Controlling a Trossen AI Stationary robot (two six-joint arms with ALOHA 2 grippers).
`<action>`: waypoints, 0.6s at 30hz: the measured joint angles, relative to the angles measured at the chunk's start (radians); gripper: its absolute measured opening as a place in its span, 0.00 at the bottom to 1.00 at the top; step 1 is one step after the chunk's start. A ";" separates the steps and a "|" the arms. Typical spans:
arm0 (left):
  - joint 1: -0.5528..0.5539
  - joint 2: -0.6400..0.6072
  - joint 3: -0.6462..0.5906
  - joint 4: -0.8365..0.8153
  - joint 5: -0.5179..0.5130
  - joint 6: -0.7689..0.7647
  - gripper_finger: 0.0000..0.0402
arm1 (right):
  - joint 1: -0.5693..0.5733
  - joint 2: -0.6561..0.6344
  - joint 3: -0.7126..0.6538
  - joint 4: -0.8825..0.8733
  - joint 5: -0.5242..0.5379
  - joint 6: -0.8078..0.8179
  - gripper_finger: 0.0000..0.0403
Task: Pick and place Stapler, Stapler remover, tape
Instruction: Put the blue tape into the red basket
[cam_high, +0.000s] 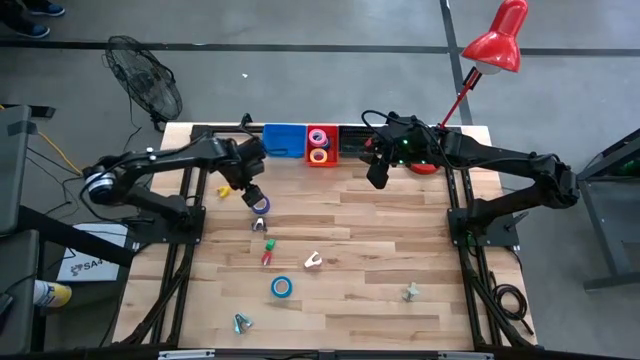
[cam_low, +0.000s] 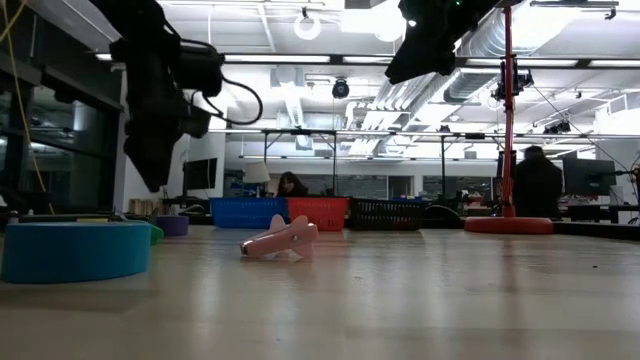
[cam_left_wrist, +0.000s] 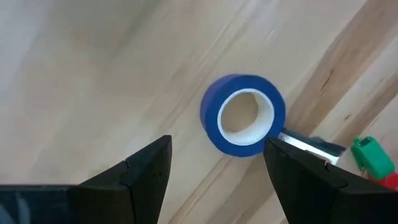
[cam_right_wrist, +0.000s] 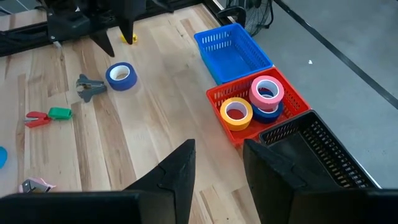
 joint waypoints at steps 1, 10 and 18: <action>0.000 0.012 0.000 0.000 -0.003 0.000 0.62 | 0.000 0.000 0.000 0.000 0.000 0.000 0.31; 0.000 0.132 0.000 0.021 -0.030 -0.013 0.62 | 0.000 0.000 0.000 -0.001 -0.003 0.000 0.31; 0.000 0.193 0.000 0.051 -0.032 0.003 0.62 | 0.000 0.000 0.000 -0.001 -0.002 0.000 0.31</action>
